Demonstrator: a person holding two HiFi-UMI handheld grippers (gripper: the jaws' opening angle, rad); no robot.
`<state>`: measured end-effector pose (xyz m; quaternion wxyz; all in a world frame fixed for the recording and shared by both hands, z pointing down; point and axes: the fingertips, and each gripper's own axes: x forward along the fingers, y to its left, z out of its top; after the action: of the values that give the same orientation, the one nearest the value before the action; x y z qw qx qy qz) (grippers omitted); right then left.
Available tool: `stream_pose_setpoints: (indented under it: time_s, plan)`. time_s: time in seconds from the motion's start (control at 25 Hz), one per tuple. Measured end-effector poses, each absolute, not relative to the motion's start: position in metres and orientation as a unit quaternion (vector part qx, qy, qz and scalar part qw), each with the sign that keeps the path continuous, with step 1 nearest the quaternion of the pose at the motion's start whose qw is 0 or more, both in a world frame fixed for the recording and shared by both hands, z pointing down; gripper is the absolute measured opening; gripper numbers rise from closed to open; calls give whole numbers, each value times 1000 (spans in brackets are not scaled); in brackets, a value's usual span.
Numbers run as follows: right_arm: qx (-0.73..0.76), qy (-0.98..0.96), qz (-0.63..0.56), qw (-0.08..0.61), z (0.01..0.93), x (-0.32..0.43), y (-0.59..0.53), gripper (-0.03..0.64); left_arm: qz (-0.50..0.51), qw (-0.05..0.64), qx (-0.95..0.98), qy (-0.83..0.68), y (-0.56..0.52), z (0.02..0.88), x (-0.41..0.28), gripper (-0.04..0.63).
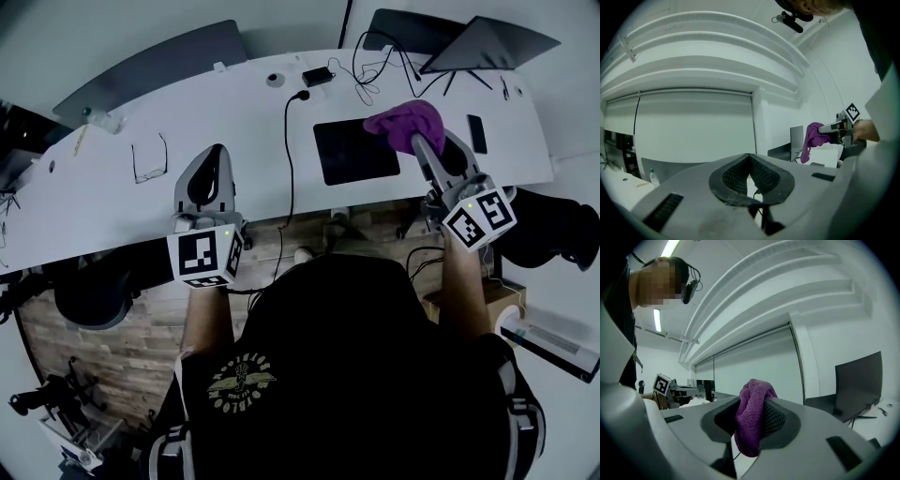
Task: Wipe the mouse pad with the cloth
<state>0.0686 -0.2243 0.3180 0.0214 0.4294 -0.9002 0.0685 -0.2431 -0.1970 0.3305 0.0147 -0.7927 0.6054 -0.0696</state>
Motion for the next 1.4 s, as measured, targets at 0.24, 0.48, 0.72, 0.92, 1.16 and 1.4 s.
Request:
stream_pose_setpoints:
  time_s: [0.24,0.48,0.72,0.92,1.16,1.4]
  plan:
    - [404,-911,80,27,329,61,-258,98,-78,7,-782,618,-216,338,-238,3]
    - [383,-917,100,36,359,54,-289,98,-93,0,-778,621,-237,351,-231,3]
    - [358,-923,128,62,419,43,-317,98,-96,-14,-773,626,-256,362,-220,3]
    - [328,-926,162,98,483,24,-330,98,-95,-19,-774,626,-273,370,-214,3]
    - [312,-921,194,132,552,7,-337,98,-101,-28,-780,617,-291,391,-199,3]
    - [276,-918,222,179,619,-19,-339,98,-130,-40,-771,622,-287,402,-198,3]
